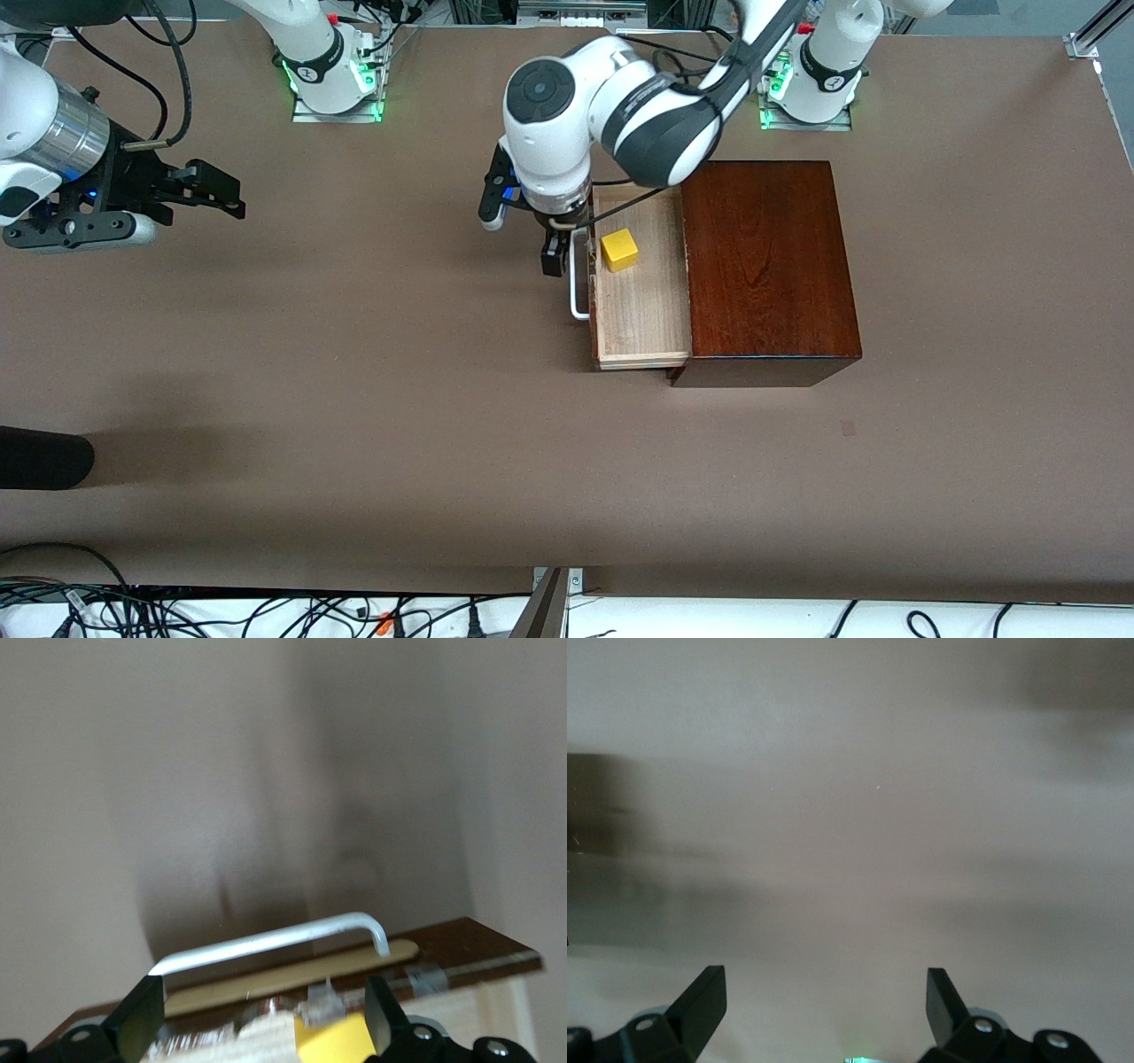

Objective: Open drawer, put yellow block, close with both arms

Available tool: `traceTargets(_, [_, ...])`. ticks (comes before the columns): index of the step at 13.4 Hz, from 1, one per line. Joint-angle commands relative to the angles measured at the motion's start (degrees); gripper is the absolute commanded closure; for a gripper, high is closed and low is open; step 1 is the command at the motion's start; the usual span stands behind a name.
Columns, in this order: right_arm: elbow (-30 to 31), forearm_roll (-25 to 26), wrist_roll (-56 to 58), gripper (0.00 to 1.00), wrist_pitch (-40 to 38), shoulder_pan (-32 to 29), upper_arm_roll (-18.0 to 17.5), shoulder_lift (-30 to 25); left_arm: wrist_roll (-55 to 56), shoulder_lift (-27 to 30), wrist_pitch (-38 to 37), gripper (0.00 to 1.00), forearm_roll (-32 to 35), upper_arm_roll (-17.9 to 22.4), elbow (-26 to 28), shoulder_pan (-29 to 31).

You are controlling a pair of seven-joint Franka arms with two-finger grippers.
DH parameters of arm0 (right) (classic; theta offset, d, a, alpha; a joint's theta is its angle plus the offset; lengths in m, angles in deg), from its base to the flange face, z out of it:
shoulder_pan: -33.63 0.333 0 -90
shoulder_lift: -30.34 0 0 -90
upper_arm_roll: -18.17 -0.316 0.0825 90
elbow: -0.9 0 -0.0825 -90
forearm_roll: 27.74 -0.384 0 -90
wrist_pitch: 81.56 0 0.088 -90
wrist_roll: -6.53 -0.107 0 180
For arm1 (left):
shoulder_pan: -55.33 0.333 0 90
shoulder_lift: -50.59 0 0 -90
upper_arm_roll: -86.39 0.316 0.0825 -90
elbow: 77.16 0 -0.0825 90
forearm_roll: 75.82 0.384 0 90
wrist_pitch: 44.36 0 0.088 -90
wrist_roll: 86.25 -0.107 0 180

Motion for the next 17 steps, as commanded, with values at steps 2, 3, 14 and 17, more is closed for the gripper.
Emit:
traceTargets(2, [-1.49,0.76,0.79,0.00,0.23,-0.83,0.13,1.83,2.94,-2.83,1.79,0.00,4.70,0.52,0.57,-1.60])
traceTargets(3, [-2.20,1.37,0.70,0.00,0.14,-0.66,0.13,1.75,2.95,-3.44,1.79,0.00,5.94,0.52,0.66,-2.30])
traceTargets(14, [-2.47,8.06,0.09,0.00,-0.03,-0.04,-0.40,1.83,3.12,-1.17,-4.70,0.00,10.08,1.31,5.23,-0.29])
traceTargets(17, [-2.47,7.97,0.00,0.00,-0.12,0.22,-0.40,1.83,3.04,0.15,-8.39,0.00,10.17,1.31,5.41,0.85])
